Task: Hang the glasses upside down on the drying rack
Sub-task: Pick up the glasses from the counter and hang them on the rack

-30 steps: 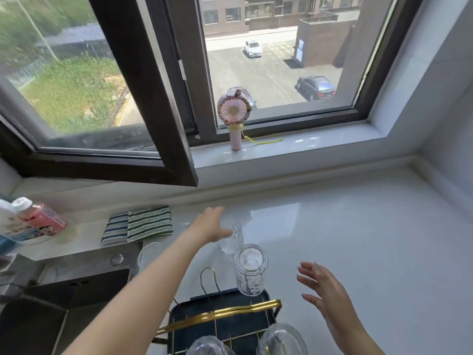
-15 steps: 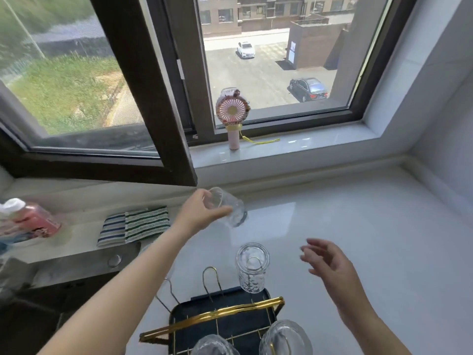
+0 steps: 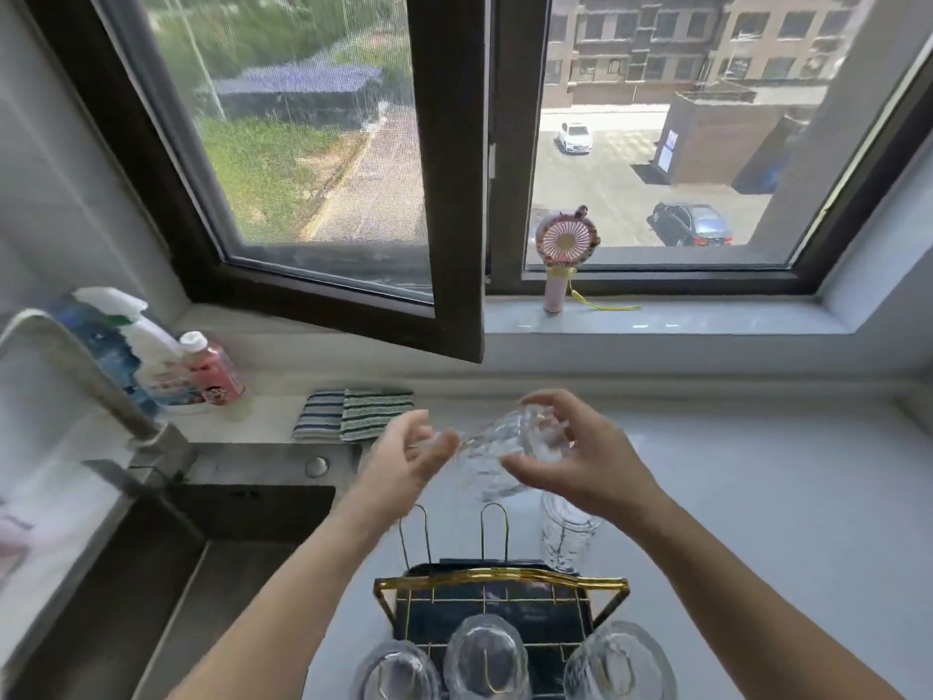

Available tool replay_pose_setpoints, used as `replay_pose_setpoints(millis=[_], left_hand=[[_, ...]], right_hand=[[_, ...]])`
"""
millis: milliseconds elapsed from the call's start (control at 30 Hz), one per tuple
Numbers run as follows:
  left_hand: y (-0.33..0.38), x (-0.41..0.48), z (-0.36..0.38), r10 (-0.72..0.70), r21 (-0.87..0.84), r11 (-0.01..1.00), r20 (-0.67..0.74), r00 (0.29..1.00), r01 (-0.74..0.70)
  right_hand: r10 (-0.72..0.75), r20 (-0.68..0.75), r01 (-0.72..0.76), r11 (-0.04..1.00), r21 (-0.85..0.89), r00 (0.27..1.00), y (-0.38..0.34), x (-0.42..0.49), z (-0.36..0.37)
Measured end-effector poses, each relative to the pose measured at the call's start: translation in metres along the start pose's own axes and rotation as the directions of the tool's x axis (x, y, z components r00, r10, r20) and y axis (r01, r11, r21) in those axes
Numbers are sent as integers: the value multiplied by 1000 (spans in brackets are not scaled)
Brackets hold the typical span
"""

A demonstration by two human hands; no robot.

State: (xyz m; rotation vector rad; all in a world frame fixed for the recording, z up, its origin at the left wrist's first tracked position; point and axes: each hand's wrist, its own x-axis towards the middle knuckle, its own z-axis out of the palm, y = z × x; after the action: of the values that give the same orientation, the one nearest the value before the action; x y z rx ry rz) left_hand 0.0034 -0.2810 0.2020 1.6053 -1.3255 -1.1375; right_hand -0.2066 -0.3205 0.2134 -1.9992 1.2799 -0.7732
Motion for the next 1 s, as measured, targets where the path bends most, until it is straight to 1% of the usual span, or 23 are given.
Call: replay_pose_setpoints(millis=[67,133,233,300,500,633,700,767,833,933,1000], left_hand=[[-21,-8,-6,-19,-42,999,-114,993,14],[-42,-17,-9,-48,-88,996,-182,982,32],[-65,-29,-8,-90,-147,987,-213,973,59],[-78,-34,-6,-111,-165,984,-247,963,71],[-113,-31,-9,-135,-130,987,-323,937,97],[-138,-6,-18,-208,-58,978,-323,923,200],[-148,13,-22,-242,25,965,-310,919,262],[-153,32,-24,-258,119,946,-287,922,302],[-155,50,-22,-244,223,925,-274,930,308],[-158,71,-17,-209,375,875,-280,937,307],[-162,85,-15,-181,455,844,-257,949,285]], right_hand=[[24,58,-15,989,-149,998,4,-2,11],[44,80,-23,968,-250,996,8,-4,20],[75,102,-31,924,-381,992,17,-4,29],[109,135,-40,898,-438,985,25,-4,38],[144,252,32,811,-584,957,43,-9,65],[163,302,48,809,-585,939,46,-4,71],[196,342,33,826,-563,919,47,-3,66],[218,343,-9,856,-518,914,49,-4,55],[220,291,-59,878,-474,931,53,-8,41],[206,157,-133,914,-385,966,59,-21,23],[206,85,-166,927,-335,975,61,-30,13]])
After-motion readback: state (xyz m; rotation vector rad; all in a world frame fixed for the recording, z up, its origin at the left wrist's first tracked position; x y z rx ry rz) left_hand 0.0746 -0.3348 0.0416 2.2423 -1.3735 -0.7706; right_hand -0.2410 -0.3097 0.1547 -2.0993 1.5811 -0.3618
